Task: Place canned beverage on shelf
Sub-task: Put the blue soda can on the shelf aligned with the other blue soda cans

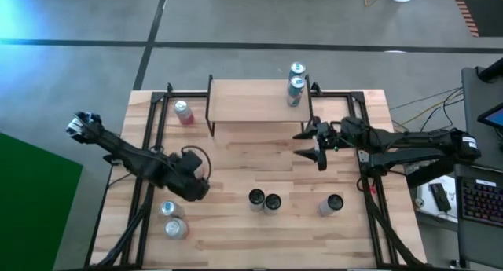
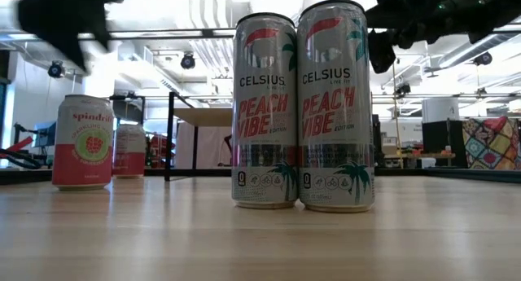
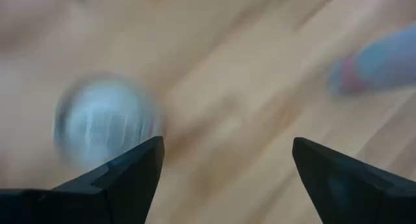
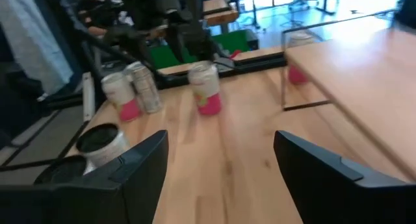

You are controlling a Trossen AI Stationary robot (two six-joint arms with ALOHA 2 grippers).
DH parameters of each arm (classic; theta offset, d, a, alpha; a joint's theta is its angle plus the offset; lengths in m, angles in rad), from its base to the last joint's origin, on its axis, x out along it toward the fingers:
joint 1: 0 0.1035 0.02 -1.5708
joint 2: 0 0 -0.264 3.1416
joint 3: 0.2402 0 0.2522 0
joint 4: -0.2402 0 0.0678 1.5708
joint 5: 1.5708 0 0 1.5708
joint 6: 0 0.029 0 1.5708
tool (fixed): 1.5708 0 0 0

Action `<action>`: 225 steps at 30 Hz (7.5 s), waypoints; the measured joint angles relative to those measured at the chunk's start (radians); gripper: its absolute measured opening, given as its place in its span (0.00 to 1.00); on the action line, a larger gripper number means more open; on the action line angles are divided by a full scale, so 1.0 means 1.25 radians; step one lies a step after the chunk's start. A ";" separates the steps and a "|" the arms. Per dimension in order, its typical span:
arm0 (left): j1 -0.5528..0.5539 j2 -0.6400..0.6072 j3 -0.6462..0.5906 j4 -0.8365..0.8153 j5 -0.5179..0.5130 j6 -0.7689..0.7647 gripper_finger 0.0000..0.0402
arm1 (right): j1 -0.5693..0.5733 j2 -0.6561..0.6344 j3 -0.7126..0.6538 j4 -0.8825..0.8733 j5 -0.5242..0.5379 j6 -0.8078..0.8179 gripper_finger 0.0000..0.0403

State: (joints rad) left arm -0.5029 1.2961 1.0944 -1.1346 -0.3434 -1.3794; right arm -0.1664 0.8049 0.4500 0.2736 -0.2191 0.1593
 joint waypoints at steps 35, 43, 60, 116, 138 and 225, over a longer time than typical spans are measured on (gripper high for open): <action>-0.315 0.144 0.121 -0.219 0.242 -0.545 0.76 | 0.101 0.018 -0.017 0.119 0.044 0.013 0.63; -0.314 0.126 0.040 -0.146 0.241 -0.539 0.76 | 0.111 0.019 -0.020 0.103 0.044 0.022 0.63; -0.309 0.111 -0.020 -0.117 0.164 -0.442 0.56 | 0.111 0.019 -0.020 0.102 0.050 0.020 0.63; 0.255 0.588 0.966 -0.149 -0.073 0.391 0.59 | 0.238 0.399 0.079 0.459 0.327 -0.326 0.87; 0.265 0.576 0.931 -0.093 -0.053 0.418 0.61 | 0.237 0.433 0.079 0.452 0.345 -0.303 0.55; 0.272 0.464 0.034 1.689 0.074 1.182 0.77 | 0.068 0.358 -0.147 0.764 -0.237 -0.074 0.57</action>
State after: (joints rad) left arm -0.1626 1.8755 1.1373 0.9767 -0.2509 0.0981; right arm -0.0814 1.2530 0.2661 1.2285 -0.5159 0.0669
